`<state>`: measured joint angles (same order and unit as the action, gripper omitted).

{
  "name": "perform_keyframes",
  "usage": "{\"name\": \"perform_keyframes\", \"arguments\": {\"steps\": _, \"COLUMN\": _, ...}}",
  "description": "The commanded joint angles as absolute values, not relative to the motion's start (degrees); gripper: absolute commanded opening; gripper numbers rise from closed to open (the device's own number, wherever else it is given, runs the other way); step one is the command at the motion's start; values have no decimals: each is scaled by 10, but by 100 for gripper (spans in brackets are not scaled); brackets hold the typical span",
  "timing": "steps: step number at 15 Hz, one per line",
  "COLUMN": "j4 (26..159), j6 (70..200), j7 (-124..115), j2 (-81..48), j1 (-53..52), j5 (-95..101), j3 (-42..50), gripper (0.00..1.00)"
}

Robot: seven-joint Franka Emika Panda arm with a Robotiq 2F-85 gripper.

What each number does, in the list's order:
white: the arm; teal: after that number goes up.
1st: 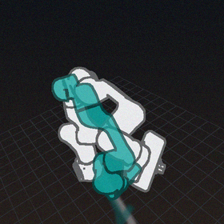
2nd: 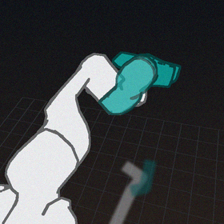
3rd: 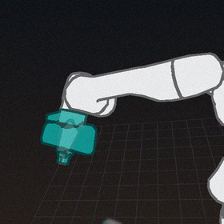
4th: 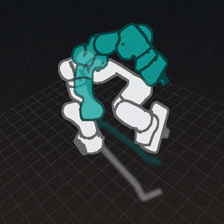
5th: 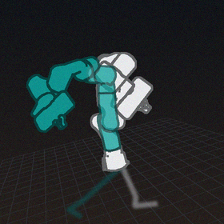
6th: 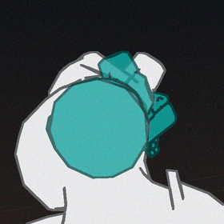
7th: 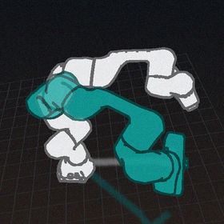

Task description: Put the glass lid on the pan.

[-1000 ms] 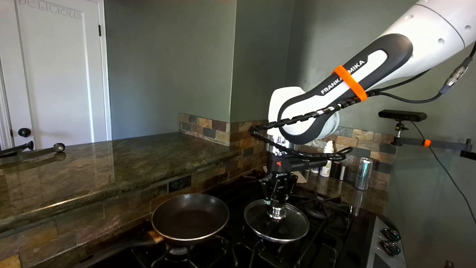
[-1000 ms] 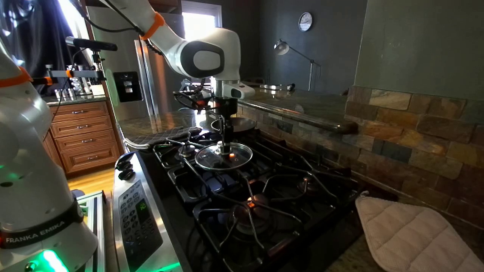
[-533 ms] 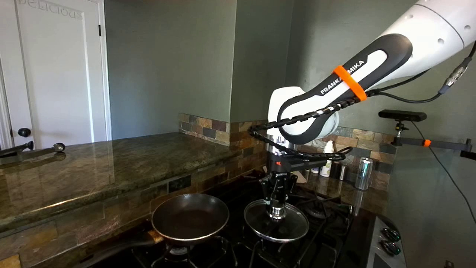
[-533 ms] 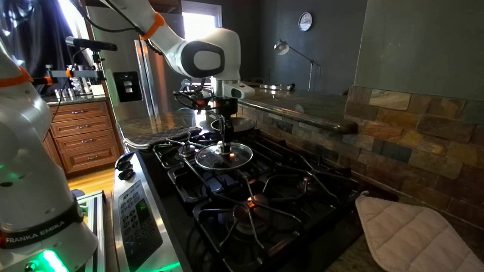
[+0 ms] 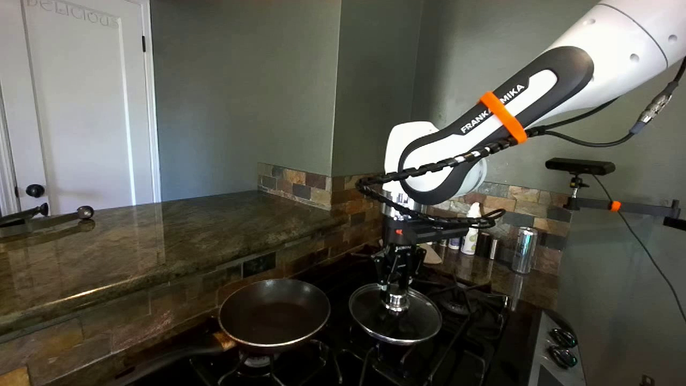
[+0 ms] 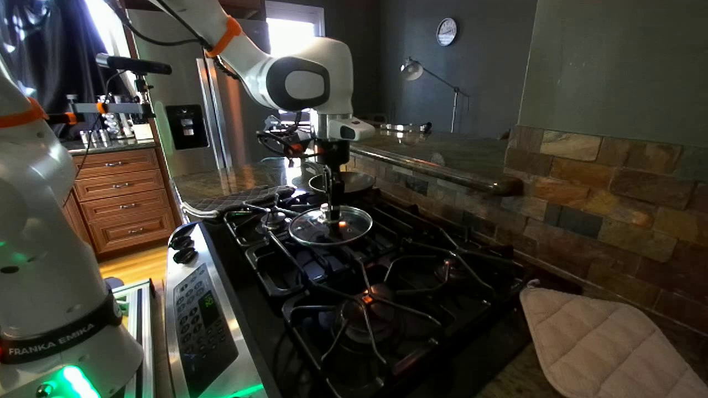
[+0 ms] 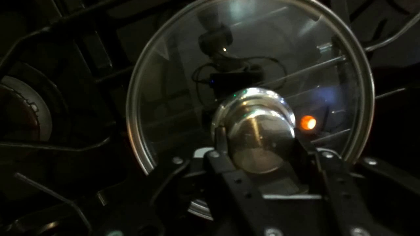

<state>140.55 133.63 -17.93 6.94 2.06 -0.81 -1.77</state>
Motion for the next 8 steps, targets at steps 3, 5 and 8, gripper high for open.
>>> {"name": "perform_keyframes", "arguments": {"steps": 3, "j4": 1377, "j6": 1326, "j7": -177, "j2": 63, "j1": 12, "j5": -7, "j3": -19, "gripper": 23}}
{"name": "perform_keyframes", "arguments": {"steps": 5, "j4": 1369, "j6": 1324, "j7": -175, "j2": 60, "j1": 9, "j5": -6, "j3": -20, "gripper": 23}}
{"name": "perform_keyframes", "arguments": {"steps": 8, "j4": 1353, "j6": 1320, "j7": -172, "j2": 53, "j1": 5, "j5": -6, "j3": -21, "gripper": 23}}
